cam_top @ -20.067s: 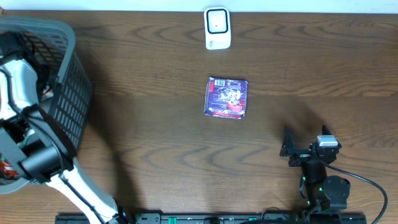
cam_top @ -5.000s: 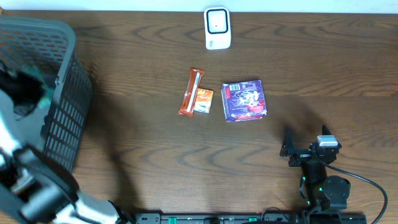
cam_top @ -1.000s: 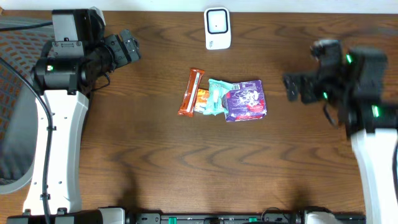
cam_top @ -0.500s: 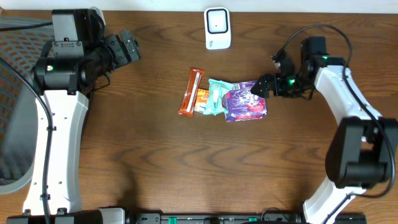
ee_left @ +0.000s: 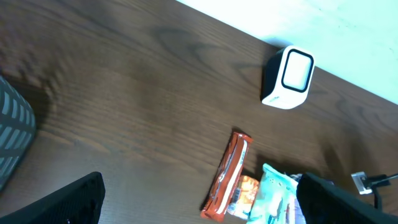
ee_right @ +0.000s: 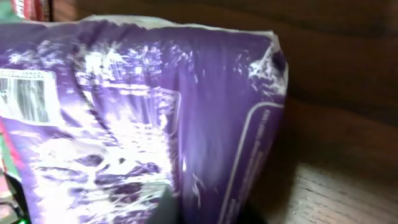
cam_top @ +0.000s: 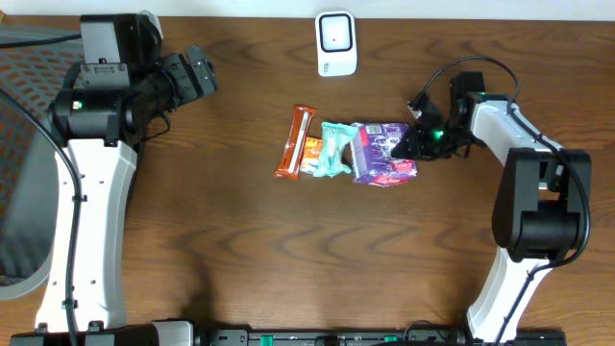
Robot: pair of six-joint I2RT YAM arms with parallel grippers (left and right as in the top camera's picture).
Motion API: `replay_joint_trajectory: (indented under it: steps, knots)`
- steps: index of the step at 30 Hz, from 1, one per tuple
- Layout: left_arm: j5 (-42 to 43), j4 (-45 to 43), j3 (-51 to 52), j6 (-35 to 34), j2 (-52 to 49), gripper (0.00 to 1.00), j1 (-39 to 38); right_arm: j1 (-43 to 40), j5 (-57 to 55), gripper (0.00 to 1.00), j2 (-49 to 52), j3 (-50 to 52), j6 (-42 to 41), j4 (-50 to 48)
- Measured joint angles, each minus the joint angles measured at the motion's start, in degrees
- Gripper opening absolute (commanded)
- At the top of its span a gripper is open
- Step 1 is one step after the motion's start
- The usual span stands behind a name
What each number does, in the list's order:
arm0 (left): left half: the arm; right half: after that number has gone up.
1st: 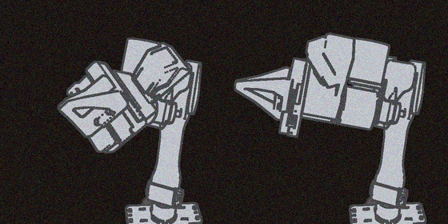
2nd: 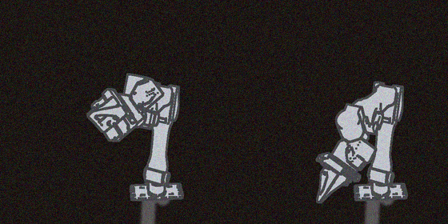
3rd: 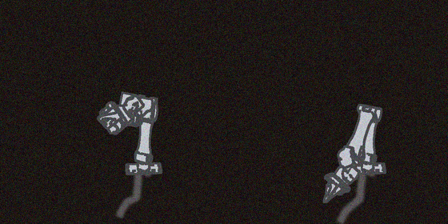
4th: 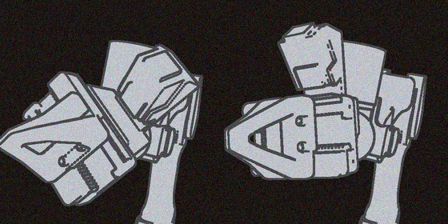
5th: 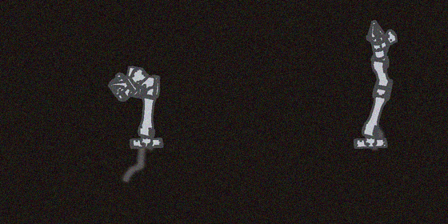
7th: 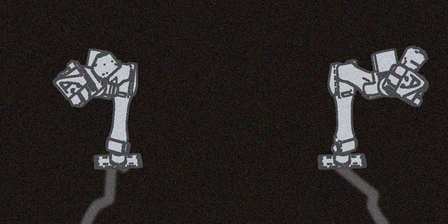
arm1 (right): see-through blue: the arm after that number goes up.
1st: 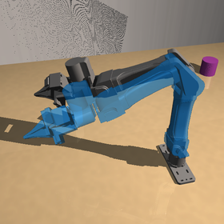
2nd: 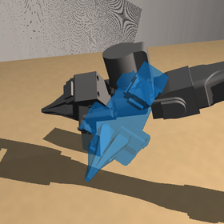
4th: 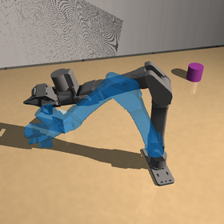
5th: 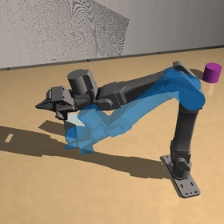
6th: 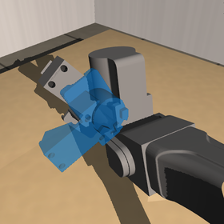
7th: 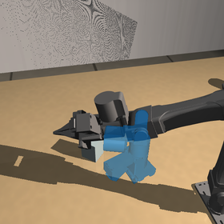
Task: Scan the item barcode
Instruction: 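Reach the right gripper to the purple package and grasp it, then lift the purple package and swing it to the white scanner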
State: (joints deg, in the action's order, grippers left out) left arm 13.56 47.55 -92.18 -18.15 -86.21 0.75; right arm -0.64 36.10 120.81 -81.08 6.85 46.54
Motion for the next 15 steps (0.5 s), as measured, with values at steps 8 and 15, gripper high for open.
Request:
replay_joint_trajectory:
  steps: [8, 15]
  knots:
    - [0.0, 0.0, 0.0, 0.0, 0.0, 0.98, 0.0, 0.1, -13.5, 0.01, 0.0, -9.2, -4.6, 10.6]
    - [0.0, 0.0, 0.0, 0.0, 0.0, 0.98, 0.0, 2.3, -48.4, 0.01, -4.0, -23.6, -16.0, 16.4]
